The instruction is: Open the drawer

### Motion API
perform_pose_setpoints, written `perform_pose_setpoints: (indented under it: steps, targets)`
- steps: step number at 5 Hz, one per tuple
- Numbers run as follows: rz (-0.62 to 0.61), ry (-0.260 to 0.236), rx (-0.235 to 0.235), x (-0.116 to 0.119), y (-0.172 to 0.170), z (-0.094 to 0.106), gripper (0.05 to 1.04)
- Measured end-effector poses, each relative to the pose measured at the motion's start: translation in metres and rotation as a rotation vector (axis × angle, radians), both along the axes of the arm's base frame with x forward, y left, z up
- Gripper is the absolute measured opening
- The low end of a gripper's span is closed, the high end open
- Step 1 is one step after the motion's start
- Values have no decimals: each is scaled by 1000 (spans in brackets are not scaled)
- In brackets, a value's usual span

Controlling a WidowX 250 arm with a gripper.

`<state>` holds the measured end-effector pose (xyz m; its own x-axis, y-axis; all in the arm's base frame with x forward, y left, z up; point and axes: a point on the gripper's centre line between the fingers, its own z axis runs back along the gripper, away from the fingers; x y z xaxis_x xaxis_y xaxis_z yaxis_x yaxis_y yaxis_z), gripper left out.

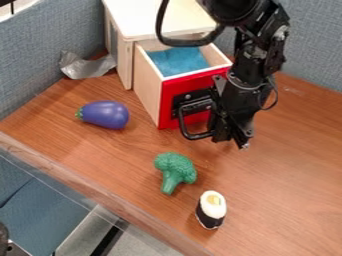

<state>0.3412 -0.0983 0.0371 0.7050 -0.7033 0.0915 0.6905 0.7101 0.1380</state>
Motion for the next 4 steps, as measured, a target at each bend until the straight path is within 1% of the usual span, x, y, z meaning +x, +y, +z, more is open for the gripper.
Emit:
perform_pose_setpoints:
  steps: [1,3,4]
  targets:
    - [3,1,-4,0,-1,0,121]
    - [-10,6,-14,-12,-1,-1,121]
    - [-31,5,-19,-18,-1,2,153]
